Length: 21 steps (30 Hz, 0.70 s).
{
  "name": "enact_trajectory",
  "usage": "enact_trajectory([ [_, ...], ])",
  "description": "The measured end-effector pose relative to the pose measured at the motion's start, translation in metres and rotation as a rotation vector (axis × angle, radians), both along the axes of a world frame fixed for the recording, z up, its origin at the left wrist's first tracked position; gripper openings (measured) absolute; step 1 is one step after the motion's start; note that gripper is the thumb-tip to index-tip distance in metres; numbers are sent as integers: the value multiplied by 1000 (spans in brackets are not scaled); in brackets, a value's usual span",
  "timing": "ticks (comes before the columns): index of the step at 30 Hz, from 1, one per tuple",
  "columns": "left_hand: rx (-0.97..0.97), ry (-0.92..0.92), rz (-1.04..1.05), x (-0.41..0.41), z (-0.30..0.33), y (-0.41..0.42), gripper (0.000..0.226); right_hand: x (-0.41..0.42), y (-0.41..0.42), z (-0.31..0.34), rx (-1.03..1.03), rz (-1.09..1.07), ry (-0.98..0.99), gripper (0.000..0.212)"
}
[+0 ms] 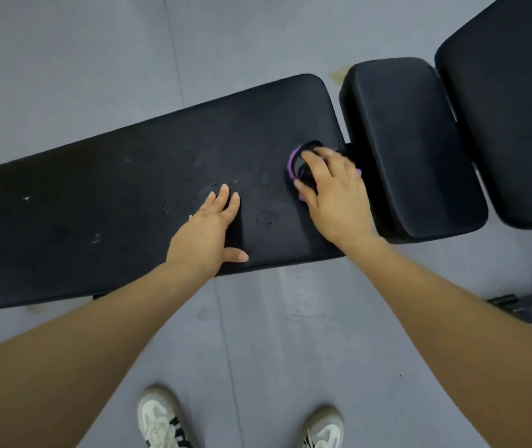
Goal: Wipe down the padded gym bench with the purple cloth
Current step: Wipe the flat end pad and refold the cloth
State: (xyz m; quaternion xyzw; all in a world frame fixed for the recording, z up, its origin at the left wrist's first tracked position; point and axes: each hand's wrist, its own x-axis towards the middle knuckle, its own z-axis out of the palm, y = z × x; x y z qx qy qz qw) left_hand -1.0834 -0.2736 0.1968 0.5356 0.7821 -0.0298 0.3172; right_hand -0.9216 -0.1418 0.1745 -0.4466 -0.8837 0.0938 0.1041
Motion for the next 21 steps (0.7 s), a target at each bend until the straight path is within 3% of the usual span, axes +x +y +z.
enact_trajectory([
  [5,-71,3,28,4,4,7,103,30,-64,4,-8,26,-2,47],
  [14,-85,-25,35,2,4,10,106,-46,15,0,-96,93,-50,46],
  [21,-116,-21,42,3,3,12,107,39,-60,2,-32,155,-7,39],
])
